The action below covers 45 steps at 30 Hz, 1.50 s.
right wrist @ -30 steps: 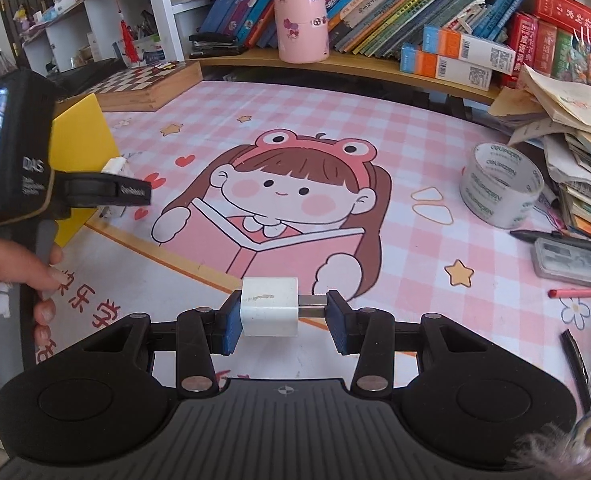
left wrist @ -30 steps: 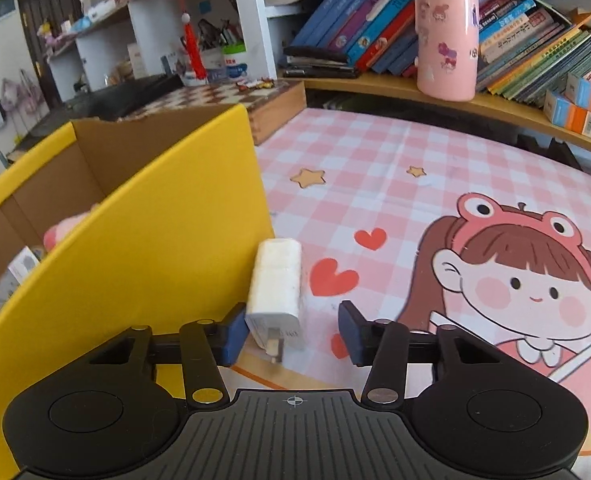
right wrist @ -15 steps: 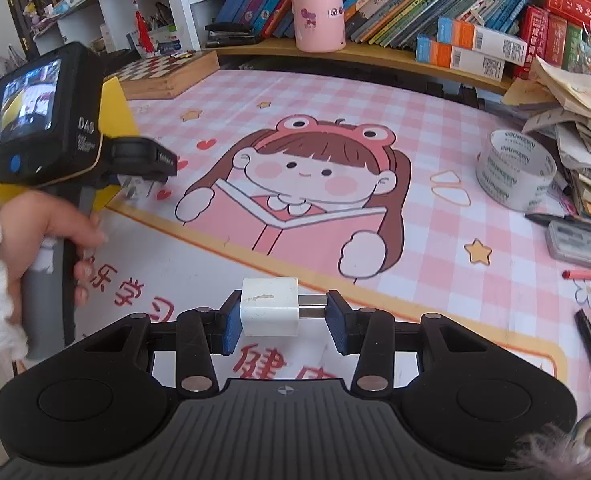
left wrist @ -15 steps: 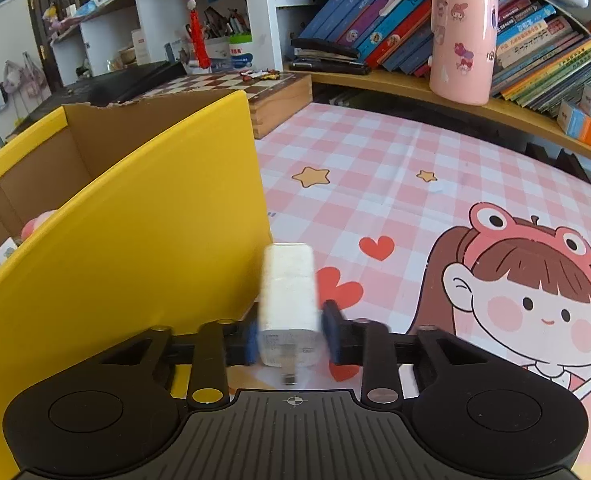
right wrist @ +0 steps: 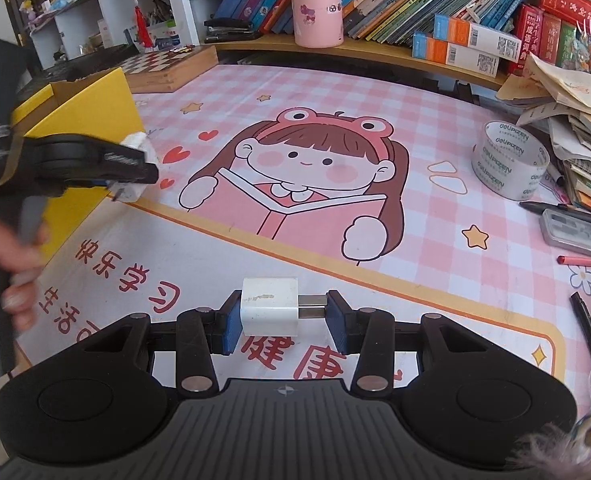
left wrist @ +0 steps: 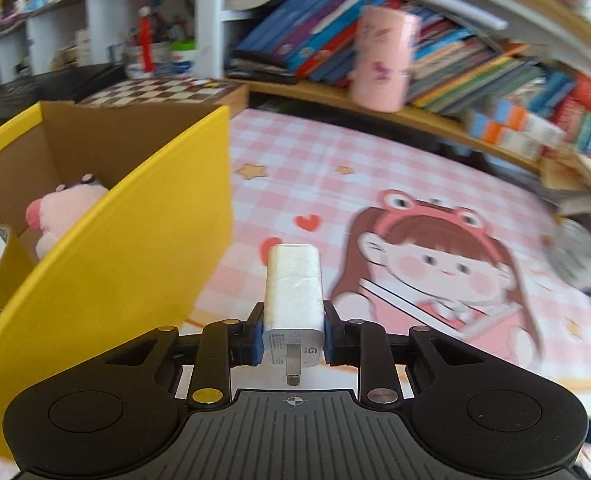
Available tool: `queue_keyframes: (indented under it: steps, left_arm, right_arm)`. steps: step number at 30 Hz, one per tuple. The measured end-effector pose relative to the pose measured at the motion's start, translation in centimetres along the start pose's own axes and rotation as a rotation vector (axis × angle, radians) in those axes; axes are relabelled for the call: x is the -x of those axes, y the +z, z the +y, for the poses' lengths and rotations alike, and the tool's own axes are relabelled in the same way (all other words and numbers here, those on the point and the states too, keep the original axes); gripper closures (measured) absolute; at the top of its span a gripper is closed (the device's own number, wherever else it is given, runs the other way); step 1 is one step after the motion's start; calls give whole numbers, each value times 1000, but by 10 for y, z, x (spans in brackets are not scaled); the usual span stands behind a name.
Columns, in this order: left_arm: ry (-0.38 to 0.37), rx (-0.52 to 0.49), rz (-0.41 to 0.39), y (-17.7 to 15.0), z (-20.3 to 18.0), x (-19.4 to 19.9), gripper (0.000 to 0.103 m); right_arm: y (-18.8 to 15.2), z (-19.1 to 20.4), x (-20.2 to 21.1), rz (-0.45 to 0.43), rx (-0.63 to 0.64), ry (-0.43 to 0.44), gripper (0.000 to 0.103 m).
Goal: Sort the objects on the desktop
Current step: 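Lift the large charger with the left tool while the right tool carries the cube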
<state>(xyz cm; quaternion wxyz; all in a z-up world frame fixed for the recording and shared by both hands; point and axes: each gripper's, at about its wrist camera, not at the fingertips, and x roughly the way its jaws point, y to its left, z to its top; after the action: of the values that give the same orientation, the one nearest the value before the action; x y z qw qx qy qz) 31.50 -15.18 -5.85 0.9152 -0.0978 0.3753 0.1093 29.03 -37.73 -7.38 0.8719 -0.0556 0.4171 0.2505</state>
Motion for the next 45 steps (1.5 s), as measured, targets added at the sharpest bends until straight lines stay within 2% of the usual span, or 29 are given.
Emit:
queue_keyframes:
  steps: [5, 10, 21, 31, 36, 45]
  left_arm:
    - [-159, -19, 43, -6, 6, 33, 78]
    - [-243, -53, 59, -12, 13, 63, 78]
    - [-326, -134, 69, -21, 32, 109, 78]
    - [-437, -216, 16, -22, 45, 129, 78]
    - [-482, -265, -13, -22, 65, 138, 78]
    - [-556, -319, 11, -35, 117, 151, 78]
  right_arm:
    - [-2, 7, 5, -5, 3, -16, 63]
    - [-4, 16, 11, -5, 14, -23, 63]
    - [-9, 39, 45, -41, 8, -43, 63]
    - [-17, 67, 80, -74, -24, -113, 63]
    - [-24, 89, 87, -86, -66, -157, 63]
    - [-38, 147, 91, -98, -122, -224, 63]
